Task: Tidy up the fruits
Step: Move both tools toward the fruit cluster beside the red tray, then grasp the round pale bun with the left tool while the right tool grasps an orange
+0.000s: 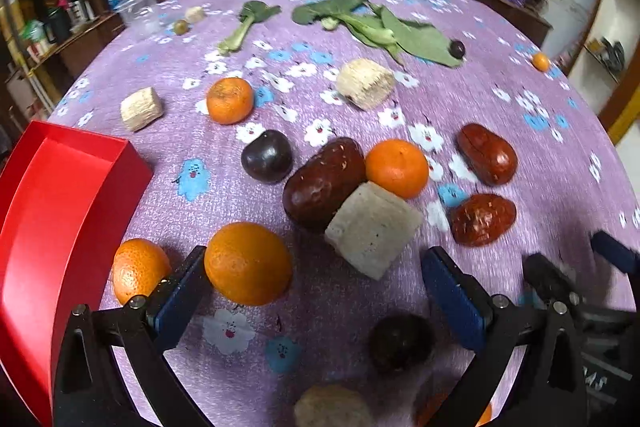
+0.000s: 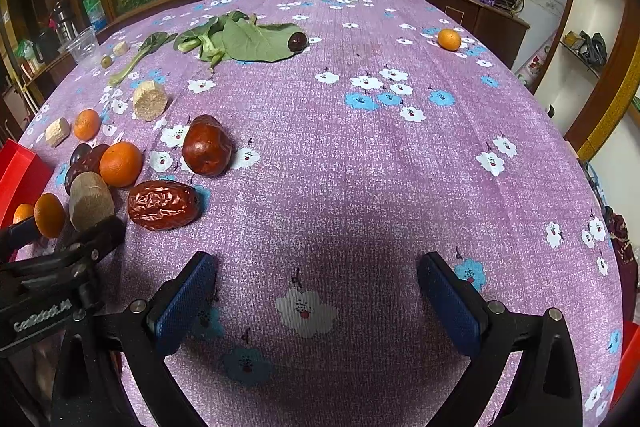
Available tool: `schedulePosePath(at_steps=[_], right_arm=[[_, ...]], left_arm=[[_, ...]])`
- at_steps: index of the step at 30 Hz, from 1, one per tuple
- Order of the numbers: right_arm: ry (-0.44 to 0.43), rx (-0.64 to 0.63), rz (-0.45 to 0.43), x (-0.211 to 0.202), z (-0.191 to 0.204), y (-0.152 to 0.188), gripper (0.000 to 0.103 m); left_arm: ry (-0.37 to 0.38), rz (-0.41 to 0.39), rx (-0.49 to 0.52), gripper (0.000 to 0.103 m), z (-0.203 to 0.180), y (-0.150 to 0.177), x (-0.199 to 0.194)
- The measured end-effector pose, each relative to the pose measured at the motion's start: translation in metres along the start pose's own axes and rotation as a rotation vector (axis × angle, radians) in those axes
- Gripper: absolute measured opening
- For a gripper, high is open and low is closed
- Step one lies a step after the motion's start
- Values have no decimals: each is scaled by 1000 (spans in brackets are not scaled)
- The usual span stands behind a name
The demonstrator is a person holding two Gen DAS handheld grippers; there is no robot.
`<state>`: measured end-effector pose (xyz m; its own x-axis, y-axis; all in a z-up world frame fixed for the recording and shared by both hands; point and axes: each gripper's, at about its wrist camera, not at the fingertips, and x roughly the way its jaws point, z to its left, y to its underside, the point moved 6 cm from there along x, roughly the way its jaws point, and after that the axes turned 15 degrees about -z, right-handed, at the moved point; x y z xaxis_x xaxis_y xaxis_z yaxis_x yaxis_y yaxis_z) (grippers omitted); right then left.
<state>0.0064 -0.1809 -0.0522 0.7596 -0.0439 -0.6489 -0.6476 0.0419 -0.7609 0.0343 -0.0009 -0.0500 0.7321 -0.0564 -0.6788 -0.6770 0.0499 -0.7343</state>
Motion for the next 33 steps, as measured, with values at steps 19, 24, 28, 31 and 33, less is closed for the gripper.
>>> schedulePosePath(at_steps=[19, 24, 28, 31, 33], right_arm=[[-69, 32, -230, -102, 39, -5, 102], [-75, -17, -273, -119, 59, -6, 102], [-84, -20, -288, -126, 65, -3, 102], [-90, -19, -286, -127, 67, 0, 102], [-94, -23, -285, -128, 70, 4, 102]], left_arm=[[58, -208, -103, 93, 63, 13, -111], [58, -262, -108, 93, 70, 9, -132], [60, -290, -102, 93, 71, 10, -144], [52, -310, -91, 93, 72, 12, -152], [49, -319, -86, 93, 73, 13, -155]])
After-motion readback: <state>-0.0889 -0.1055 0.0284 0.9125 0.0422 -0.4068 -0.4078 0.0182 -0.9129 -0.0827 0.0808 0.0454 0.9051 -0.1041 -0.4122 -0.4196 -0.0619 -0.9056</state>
